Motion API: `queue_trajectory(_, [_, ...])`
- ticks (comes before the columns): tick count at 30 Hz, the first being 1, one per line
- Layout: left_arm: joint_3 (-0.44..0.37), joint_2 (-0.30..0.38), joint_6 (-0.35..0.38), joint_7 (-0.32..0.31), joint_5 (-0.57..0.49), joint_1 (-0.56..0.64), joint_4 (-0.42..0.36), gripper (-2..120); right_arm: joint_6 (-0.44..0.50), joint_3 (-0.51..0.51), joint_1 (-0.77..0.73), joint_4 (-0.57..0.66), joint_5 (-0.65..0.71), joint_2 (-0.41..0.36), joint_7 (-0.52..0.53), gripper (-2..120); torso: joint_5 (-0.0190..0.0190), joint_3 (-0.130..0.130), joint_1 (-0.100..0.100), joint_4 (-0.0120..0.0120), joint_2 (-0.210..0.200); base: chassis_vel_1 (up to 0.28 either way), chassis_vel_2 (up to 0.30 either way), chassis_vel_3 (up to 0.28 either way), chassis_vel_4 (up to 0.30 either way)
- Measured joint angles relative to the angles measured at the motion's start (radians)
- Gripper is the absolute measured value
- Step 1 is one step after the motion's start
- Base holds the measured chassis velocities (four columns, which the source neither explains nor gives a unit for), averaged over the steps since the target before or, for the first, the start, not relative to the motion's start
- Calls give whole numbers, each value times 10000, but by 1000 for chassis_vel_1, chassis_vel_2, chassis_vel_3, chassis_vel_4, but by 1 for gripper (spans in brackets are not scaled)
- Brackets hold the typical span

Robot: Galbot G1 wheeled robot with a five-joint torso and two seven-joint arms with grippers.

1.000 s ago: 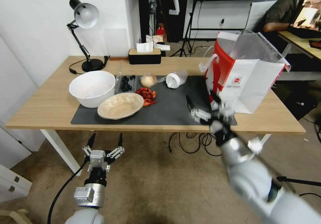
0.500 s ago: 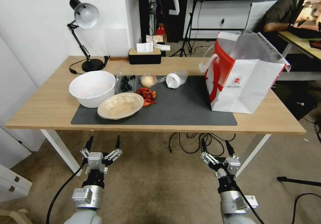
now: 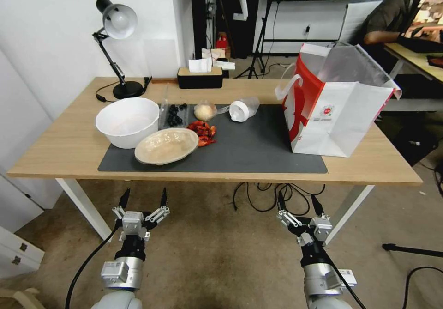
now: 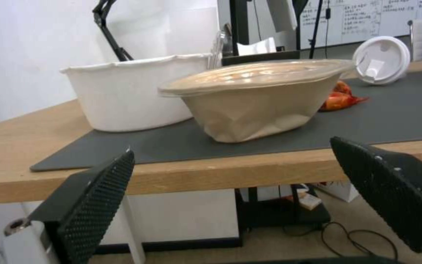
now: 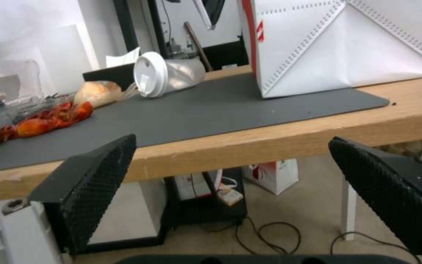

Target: Pick up the trash from the table and place it into the takeout bag.

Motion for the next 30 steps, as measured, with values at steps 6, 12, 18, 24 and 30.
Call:
queue_trajectory(6, [-73,-43,9,-5,-9,12,-17,100,-137,-76,111,-18,53,-86,-45,100,1,1,0,0,0,0,0,0,0])
queue_trajectory(12, [-73,-68,32,-8,-7,-8,-18,100,-289,-187,327,124,147,-197,-259,100,1,0,0,0,0,0,0,0,0])
queue_trajectory(18, [-70,-60,54,-15,-3,-29,-58,100,-997,-425,1224,883,858,-632,-1121,100,0,0,0,-2,0,0,0,0,0])
queue_trajectory(24, [-8,-74,63,-17,38,-31,-107,100,-2009,-777,3545,1051,2252,-1032,-2411,100,1,2,1,2,0,0,0,0,0])
queue_trajectory(30, [22,-97,64,-16,69,-17,-189,100,-2870,-1707,6670,72,3271,-1078,-2763,100,0,2,2,3,-1,0,0,0,0])
